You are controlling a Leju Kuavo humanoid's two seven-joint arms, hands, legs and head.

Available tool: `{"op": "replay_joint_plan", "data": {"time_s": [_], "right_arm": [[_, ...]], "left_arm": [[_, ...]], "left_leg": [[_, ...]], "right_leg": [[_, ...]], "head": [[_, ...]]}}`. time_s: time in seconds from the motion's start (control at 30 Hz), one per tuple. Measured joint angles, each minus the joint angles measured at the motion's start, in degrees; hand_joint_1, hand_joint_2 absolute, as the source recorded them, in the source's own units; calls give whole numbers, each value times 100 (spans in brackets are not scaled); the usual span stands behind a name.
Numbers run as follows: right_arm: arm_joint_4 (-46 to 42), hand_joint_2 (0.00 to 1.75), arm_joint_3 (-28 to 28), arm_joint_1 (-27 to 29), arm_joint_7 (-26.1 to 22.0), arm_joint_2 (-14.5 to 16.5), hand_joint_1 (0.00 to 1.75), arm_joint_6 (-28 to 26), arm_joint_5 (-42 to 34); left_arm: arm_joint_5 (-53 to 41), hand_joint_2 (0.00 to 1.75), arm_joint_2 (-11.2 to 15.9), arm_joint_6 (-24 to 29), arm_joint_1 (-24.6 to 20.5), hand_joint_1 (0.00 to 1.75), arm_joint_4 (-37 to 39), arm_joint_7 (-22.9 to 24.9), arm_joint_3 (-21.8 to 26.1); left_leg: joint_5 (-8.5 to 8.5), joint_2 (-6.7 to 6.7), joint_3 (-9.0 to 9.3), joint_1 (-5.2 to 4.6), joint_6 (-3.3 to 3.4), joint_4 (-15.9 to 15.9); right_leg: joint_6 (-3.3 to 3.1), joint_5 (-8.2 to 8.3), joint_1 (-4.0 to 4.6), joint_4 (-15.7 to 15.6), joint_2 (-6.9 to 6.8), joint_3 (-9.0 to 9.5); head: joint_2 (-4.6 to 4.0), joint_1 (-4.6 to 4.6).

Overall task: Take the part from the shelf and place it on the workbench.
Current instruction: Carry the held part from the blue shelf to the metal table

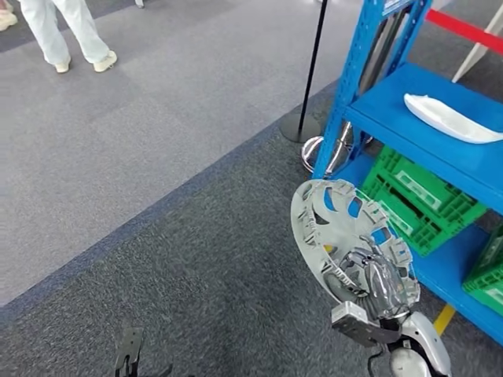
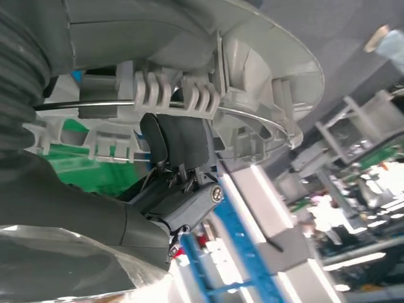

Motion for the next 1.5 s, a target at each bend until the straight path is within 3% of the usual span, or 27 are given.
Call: {"op": "replay_joint_plan", "data": {"time_s": [0.07,0.1,0.13,0.17,0.23,0.3,0.37,0.4,0.43,0.5,0.57,0.63,0.67,0.73,0.8,0.87,0.93,1.0,1.07,1.13,1.17,1.2,1.23,1.3,1.37,1.43,1.5], "right_arm": [[17,175,20,-33,-9,-12,175,-1,-8],[31,175,30,-43,-13,-16,175,-2,-11],[43,175,38,-52,-18,-18,175,-4,-14],[50,175,45,-62,-25,-19,175,-8,-18],[55,175,56,-84,-35,-21,175,-19,-28],[57,175,69,-109,-39,-24,175,-31,-38],[60,175,88,-121,-42,-26,175,-45,-47],[57,175,97,-127,-45,-26,175,-52,-52],[55,175,102,-134,-45,-26,175,-57,-54],[44,175,109,-136,-46,-26,175,-74,-57],[37,175,110,-111,-44,-26,175,-103,-61],[34,175,109,-84,-35,-26,175,-124,-65],[33,175,109,-75,-31,-26,175,-133,-68],[23,175,109,-66,-25,-26,175,-144,-70],[4,175,110,-64,-27,-26,175,-147,-71],[-9,175,111,-54,-26,-27,175,-150,-72],[-27,175,121,-45,-27,-26,175,-152,-73],[-53,175,132,-45,-30,-26,175,-156,-72],[-66,175,133,-36,-32,-28,175,-162,-73],[-68,175,133,-25,-33,-28,175,-164,-75],[-68,175,133,-23,-33,-28,175,-164,-74],[-68,175,133,-24,-33,-28,175,-164,-74],[-68,175,133,-25,-33,-28,175,-164,-73],[-67,175,132,-27,-32,-28,175,-164,-74],[-68,175,133,-23,-29,-29,175,-167,-73],[-72,175,134,-20,-23,-30,175,-176,-65],[-85,175,136,-15,-19,-30,175,-186,-50]], "left_arm": [[-1,175,7,1,-23,0,0,-21,3],[-3,175,9,2,-25,0,0,-22,4],[-4,175,13,3,-19,0,0,-23,4],[-6,175,20,4,-12,0,0,-24,4],[-9,175,34,6,-6,0,0,-24,7],[-13,175,44,5,-16,0,0,-23,8],[-19,175,52,2,-17,0,0,-22,8],[-23,175,58,1,-11,0,0,-21,8],[-27,175,70,0,0,0,1,-19,7],[-33,175,85,0,0,0,2,-14,5],[-34,175,87,0,-24,0,2,-13,4],[-33,175,88,0,-31,0,3,-13,4],[-33,175,90,0,-26,0,4,-13,4],[-33,175,97,0,-18,0,6,-13,5],[-34,175,103,0,-34,0,7,-13,4],[-38,175,105,1,-62,0,8,-7,2],[-44,175,117,2,-62,0,9,3,2],[-49,175,131,3,-56,0,9,9,3],[-51,175,129,3,-75,0,9,11,3],[-54,175,124,-2,-83,0,10,15,2],[-55,175,124,-5,-80,0,10,19,2],[-56,175,125,-7,-77,0,11,23,2],[-58,175,126,-8,-77,0,11,28,2],[-63,175,124,-10,-84,0,11,29,1],[-67,175,121,-16,-85,0,13,34,-1],[-70,175,124,-23,-59,0,16,38,-1],[-76,175,126,-27,-34,0,21,38,-1]], "left_leg": [[2,-144,7,-1,60,-11],[-1,-225,8,-12,75,-10],[-3,-307,12,-23,80,-8],[-4,-392,18,-30,83,-4],[-9,-561,31,-32,76,13],[-20,-720,6,-37,46,55],[-3,-855,-51,-19,-17,73],[14,-921,-72,-6,-50,69],[20,-937,-80,-2,-82,62],[-99,-700,-155,-23,-145,247],[-380,-339,-409,-9,-214,813],[-573,-205,-690,38,-258,1385],[-544,-178,-730,55,-266,1459],[-240,-99,-530,68,-254,1047],[4,112,-203,22,-212,394],[10,230,-79,-41,-139,111],[2,121,-77,-54,-51,64],[18,-13,-43,-33,20,14],[21,-144,-19,-17,75,-7],[14,-295,-14,-24,106,-4],[12,-374,-9,-28,111,-2],[9,-458,1,-30,110,2],[5,-544,14,-30,106,6],[-12,-709,23,-29,81,29],[-12,-843,-11,-13,29,48],[9,-961,-44,10,-43,40],[-74,-772,-96,-6,-112,146]], "right_leg": [[-11,-314,1,693,341,-369],[-19,-428,13,1060,410,-583],[-29,-452,26,1288,440,-737],[-42,-368,36,1318,456,-799],[-73,57,40,760,543,-606],[-99,332,14,104,781,-305],[-122,336,13,-117,892,-182],[-142,339,17,-148,842,-162],[-166,350,16,-167,774,-146],[-219,360,4,-220,621,-80],[-258,337,21,-238,449,-18],[-276,306,37,-238,283,16],[-274,291,38,-238,210,28],[-259,263,37,-238,80,60],[-217,222,52,-235,-37,96],[-150,186,78,-240,-156,114],[-80,152,76,-258,-258,136],[-36,28,50,-114,-74,87],[-27,-262,39,485,278,-217],[-27,-496,47,1223,430,-659],[-31,-473,51,1383,450,-798],[-40,-330,53,1314,464,-825],[-54,-90,51,1020,504,-736],[-91,317,27,240,743,-418],[-116,411,17,-151,919,-219],[-146,406,29,-195,839,-172],[-206,424,23,-249,692,-121]], "head": [[0,37],[0,47],[0,50],[0,49],[0,50],[1,45],[1,42],[1,39],[0,40],[0,6],[0,-26],[0,-31],[0,-32],[0,-34],[0,-36],[0,-32],[1,-29],[1,-12],[1,26],[0,46],[0,47],[0,47],[0,47],[0,47],[1,43],[1,41],[0,21]]}}
